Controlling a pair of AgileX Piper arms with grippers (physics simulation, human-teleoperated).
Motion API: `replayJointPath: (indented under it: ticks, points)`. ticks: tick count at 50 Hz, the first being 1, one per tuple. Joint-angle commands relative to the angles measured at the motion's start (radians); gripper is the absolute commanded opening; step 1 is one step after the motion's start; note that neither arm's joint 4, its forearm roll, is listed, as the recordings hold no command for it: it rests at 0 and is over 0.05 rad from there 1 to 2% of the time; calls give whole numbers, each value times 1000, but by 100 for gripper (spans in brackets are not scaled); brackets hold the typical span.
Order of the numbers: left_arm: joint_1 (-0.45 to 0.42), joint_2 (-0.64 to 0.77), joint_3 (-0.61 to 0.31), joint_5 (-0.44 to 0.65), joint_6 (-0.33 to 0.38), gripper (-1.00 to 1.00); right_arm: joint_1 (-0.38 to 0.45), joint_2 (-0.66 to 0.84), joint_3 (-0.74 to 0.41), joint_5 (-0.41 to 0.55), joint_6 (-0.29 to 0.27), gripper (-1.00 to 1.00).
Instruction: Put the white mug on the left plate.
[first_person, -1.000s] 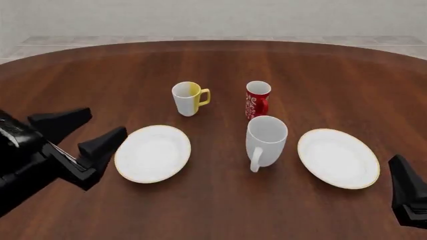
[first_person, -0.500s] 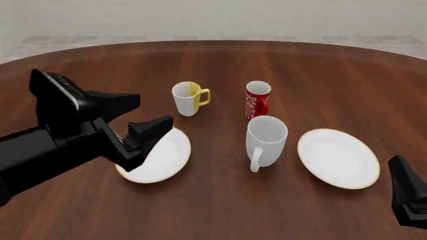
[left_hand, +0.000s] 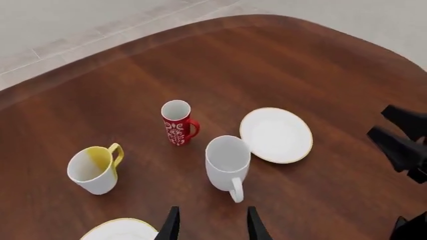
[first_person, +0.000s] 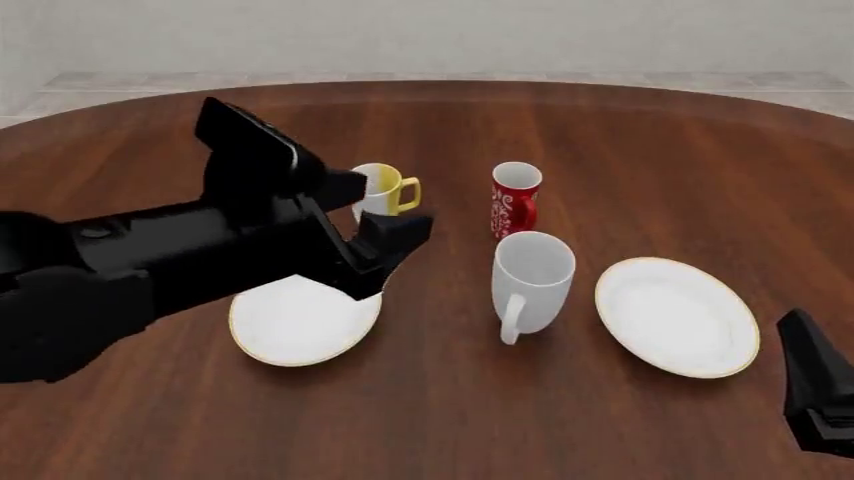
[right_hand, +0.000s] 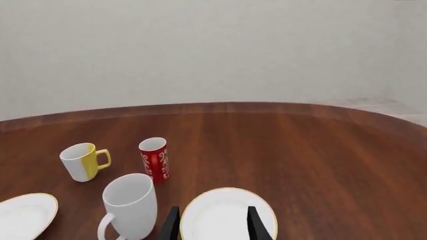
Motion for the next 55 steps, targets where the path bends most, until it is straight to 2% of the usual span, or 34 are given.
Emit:
replayJointPath:
  ticks: [1, 13, 28, 36, 55]
  points:
    - [-28, 88, -80, -3, -22, 100, -2, -1, 0, -11, 2, 100]
    - [-66, 167, -144, -8, -47, 100, 7, -1, 0, -16, -18, 100]
    - [-122, 247, -212, -8, -84, 100, 2, -1, 0, -26, -12, 100]
    - [-136, 282, -216, -35, -130, 100, 1, -1, 1, -27, -9, 100]
    - [-135, 325, -248, -34, -190, 100, -3, -1, 1, -33, -7, 100]
